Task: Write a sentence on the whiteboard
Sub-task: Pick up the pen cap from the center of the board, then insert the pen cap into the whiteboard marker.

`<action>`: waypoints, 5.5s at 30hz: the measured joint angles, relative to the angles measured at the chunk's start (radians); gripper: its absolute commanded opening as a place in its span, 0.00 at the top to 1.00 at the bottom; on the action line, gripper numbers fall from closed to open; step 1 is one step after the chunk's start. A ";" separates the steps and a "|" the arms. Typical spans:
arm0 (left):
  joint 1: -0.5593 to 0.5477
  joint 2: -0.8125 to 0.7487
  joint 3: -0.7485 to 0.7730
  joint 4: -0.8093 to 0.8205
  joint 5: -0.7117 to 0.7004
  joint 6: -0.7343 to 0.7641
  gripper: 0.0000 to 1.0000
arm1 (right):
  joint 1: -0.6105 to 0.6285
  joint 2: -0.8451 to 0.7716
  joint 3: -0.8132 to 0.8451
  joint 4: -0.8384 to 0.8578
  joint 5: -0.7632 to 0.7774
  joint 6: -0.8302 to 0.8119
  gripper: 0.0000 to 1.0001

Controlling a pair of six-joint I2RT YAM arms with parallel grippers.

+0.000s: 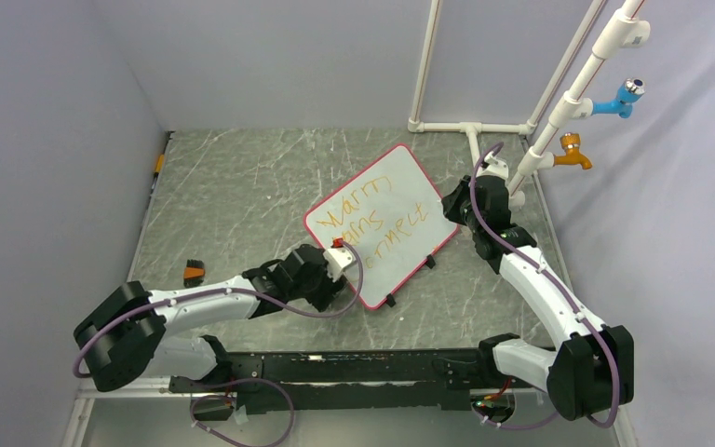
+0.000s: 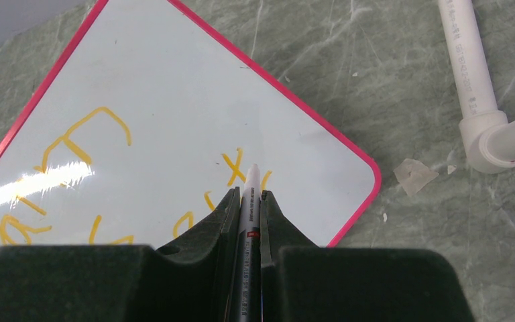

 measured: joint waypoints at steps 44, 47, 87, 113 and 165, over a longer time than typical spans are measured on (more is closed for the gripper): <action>0.025 -0.202 -0.033 -0.131 0.099 -0.112 1.00 | 0.000 -0.001 0.001 0.000 -0.136 0.000 1.00; 0.024 -0.249 0.008 -0.199 0.098 -0.099 1.00 | 0.000 -0.003 0.001 0.008 -0.219 0.000 1.00; 0.190 -0.396 0.217 -0.191 0.255 0.487 1.00 | 0.193 0.053 0.099 0.278 -0.988 0.124 1.00; 0.199 -0.455 0.181 -0.151 0.302 0.487 1.00 | 0.291 0.126 0.111 0.295 -0.911 0.134 1.00; 0.225 -0.487 0.159 -0.177 0.301 0.451 1.00 | 0.432 0.269 0.182 0.352 -0.812 0.188 1.00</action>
